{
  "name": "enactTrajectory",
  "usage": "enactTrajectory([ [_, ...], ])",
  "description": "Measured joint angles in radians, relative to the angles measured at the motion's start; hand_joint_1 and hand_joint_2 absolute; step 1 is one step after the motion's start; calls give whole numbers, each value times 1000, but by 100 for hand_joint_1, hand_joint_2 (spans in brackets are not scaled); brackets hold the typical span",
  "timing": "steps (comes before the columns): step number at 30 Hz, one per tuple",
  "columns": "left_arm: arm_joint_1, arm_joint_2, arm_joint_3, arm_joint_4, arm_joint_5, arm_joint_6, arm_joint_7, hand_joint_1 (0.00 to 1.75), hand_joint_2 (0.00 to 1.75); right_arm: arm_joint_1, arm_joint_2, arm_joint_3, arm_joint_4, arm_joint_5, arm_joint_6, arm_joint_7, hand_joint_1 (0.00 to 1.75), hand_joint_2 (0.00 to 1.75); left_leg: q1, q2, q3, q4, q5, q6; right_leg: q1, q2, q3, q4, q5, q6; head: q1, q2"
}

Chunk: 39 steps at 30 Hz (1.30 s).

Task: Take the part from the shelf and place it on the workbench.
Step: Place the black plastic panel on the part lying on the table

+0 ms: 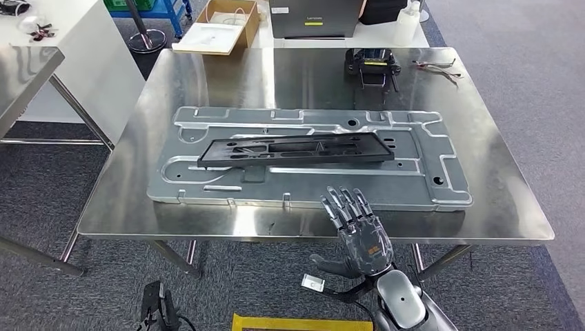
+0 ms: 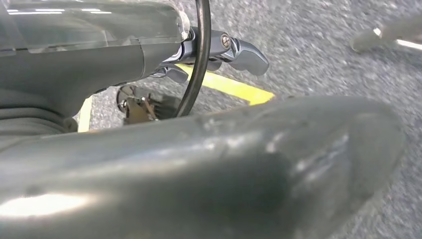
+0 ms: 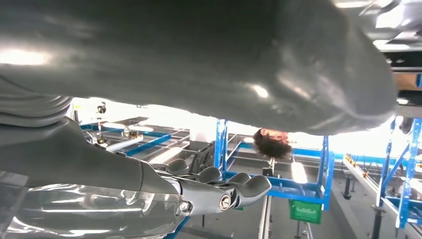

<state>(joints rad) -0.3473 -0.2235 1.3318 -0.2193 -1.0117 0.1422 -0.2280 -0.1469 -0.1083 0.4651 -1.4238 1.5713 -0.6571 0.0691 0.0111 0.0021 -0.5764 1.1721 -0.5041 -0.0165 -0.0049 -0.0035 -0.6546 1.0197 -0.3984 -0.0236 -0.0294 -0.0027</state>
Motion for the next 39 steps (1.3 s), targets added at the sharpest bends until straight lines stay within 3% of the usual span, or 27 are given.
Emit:
enactTrajectory([
  [2, -3, 0, -2, 0, 0, 0, 0, 0, 0, 1, 0, 0, 0, 0, -3, -1, 0, 0, -5, -1, 89, -131, -18, 11, 1, -1, -12, 6, 15, 10, 0, 0],
  [3, -4, 0, -3, 0, 0, -1, 0, 0, 0, 1, 0, 0, 0, 0, -6, -1, 0, 0, -9, -1, 107, -164, -30, 16, 1, -2, -13, 5, 23, 16, 0, 0],
  [5, -3, -1, -5, 0, 1, -1, 2, 0, 0, 3, 0, 0, 0, 0, -11, -1, 0, 0, -10, 0, 103, -178, -15, 28, -1, -2, -13, -2, 39, 29, 0, 0],
  [6, -3, -2, -5, 0, 2, -1, 2, 0, 0, 6, 0, 0, 0, 0, -14, -1, 0, 0, -8, 2, 96, -182, -2, 36, -3, -1, -17, 2, 29, 35, 0, 0],
  [8, -3, -4, -6, 0, 6, 1, 2, 0, 0, 13, 0, -1, 1, 0, -24, 2, 0, 0, -3, 7, 73, -190, 27, 50, -5, 3, -41, 62, -49, 45, 0, 0],
  [10, -2, -4, -6, 0, 11, 2, 0, 0, 0, 23, 0, -1, 2, 0, -32, 5, 0, 0, -3, 8, 39, -188, 55, 55, -7, 4, -77, 191, -150, 54, 0, 0],
  [11, -2, -4, -6, 0, 13, 2, 0, 0, 0, 28, 0, -1, 3, 0, -33, 6, 0, 0, -3, 8, 19, -186, 68, 54, -9, 4, -86, 250, -171, 58, 0, 0],
  [12, 0, -4, -6, 0, 14, 2, 0, 0, 0, 34, 0, -1, 3, 0, -34, 6, 0, 0, -3, 8, 0, -183, 80, 53, -10, 3, -83, 285, -168, 61, 0, 0],
  [13, 1, -4, -6, 0, 16, 3, -1, 0, 0, 39, 0, -1, 3, 0, -34, 7, 0, 0, -3, 8, -18, -180, 91, 51, -11, 3, -61, 284, -145, 62, 0, 0],
  [15, 2, -5, -7, 0, 19, 5, -3, 0, 0, 48, 0, -3, 2, 0, -34, 8, 0, 0, -3, 8, -47, -171, 109, 44, -13, 3, 34, 185, -101, 59, 0, 0],
  [17, 3, -6, -8, 0, 26, 6, -8, 0, 0, 63, 3, -9, -9, -5, -35, 6, 0, 0, -5, 7, -66, -162, 124, 34, -9, 3, 139, 41, -115, 49, 0, 0],
  [18, 4, -7, -8, 0, 31, 7, -12, 0, 0, 75, 7, -15, -18, -11, -37, -1, 0, 0, -6, 7, -70, -160, 131, 28, -6, 3, 166, -2, -129, 44, 0, 0],
  [20, 7, -8, -9, 0, 45, 9, -18, 0, 0, 111, 21, -34, -39, -32, -40, -29, 0, 0, -6, 6, -72, -163, 147, 15, -3, 2, 169, -24, -129, 30, 0, 0],
  [22, 12, -7, -10, 0, 60, 11, -23, 0, 0, 150, 43, -65, -55, -62, -42, -67, 0, 0, -3, 3, -83, -145, 122, 4, -5, -3, 153, -27, -109, 13, 0, 0],
  [25, 18, -7, -12, 0, 73, 14, -28, 0, 0, 192, 79, -117, -70, -105, -42, -115, 0, 0, 0, 1, -124, 5, -30, -5, -6, -6, 110, -27, -72, -4, 0, 0],
  [26, 19, -7, -12, 0, 78, 15, -30, 0, 0, 202, 89, -133, -72, -124, -42, -140, 0, 0, 0, 1, -134, 69, -66, -7, -5, -6, 94, -26, -59, -4, 0, 0],
  [27, 20, -7, -13, 0, 86, 15, -33, 0, 0, 214, 104, -154, -70, -159, -42, -183, 0, 0, 0, 1, -134, 118, -75, -8, -3, -7, 77, -24, -48, -4, 0, 0],
  [28, 22, -8, -13, 0, 97, 16, -37, 0, 0, 226, 125, -184, -63, -206, -42, -241, 0, 0, 0, 1, -122, 140, -59, -7, -2, -7, 60, -21, -36, -4, 0, 0],
  [29, 25, -8, -14, 0, 109, 16, -42, 0, 0, 236, 154, -224, -49, -268, -42, -312, 0, 0, 0, 1, -92, 126, -30, -3, 0, -8, 43, -18, -26, -3, 0, 0],
  [30, 27, -8, -14, 0, 122, 17, -47, 0, 0, 244, 186, -272, -30, -340, -42, -386, 0, 0, -1, 0, -45, 77, -3, 2, 2, -7, 28, -15, -15, -1, 0, 0],
  [31, 29, -7, -15, 0, 133, 18, -53, 0, 0, 248, 217, -320, -7, -408, -42, -448, 0, 0, -4, -1, 13, 4, 4, 10, 4, -7, 15, -12, -6, 1, 0, 0],
  [33, 31, -7, -16, -1, 149, 19, -61, 0, 0, 250, 263, -409, 46, -527, -42, -531, 0, 0, -9, -2, 110, -143, -19, 20, 6, -8, 2, -8, 13, 10, 0, 0],
  [34, 33, -7, -16, -2, 156, 19, -65, 0, 0, 247, 278, -448, 78, -578, -42, -553, 0, 0, -12, -2, 131, -181, -31, 23, 6, -9, 0, -10, 23, 15, 0, 0],
  [36, 40, -8, -18, -2, 172, 18, -71, 0, 0, 238, 302, -519, 157, -690, -40, -585, 0, 0, -13, 0, 126, -197, -18, 32, 4, -8, -2, -16, 41, 27, 0, 0],
  [37, 42, -8, -19, -2, 182, 18, -75, 0, 0, 232, 308, -551, 201, -757, -28, -602, 0, 0, -11, 2, 117, -200, -6, 40, 3, -6, -8, -10, 31, 32, 0, 0],
  [38, 45, -9, -21, -2, 193, 18, -78, 0, 0, 225, 313, -582, 246, -829, -6, -620, 0, 0, -9, 4, 105, -202, 8, 48, 2, -3, -18, 11, 1, 37, 0, 0],
  [39, 47, -9, -23, -2, 202, 18, -82, 0, 0, 217, 315, -613, 291, -897, 21, -640, 0, 0, -7, 7, 91, -204, 23, 55, 0, 0, -33, 52, -48, 41, 0, 0],
])
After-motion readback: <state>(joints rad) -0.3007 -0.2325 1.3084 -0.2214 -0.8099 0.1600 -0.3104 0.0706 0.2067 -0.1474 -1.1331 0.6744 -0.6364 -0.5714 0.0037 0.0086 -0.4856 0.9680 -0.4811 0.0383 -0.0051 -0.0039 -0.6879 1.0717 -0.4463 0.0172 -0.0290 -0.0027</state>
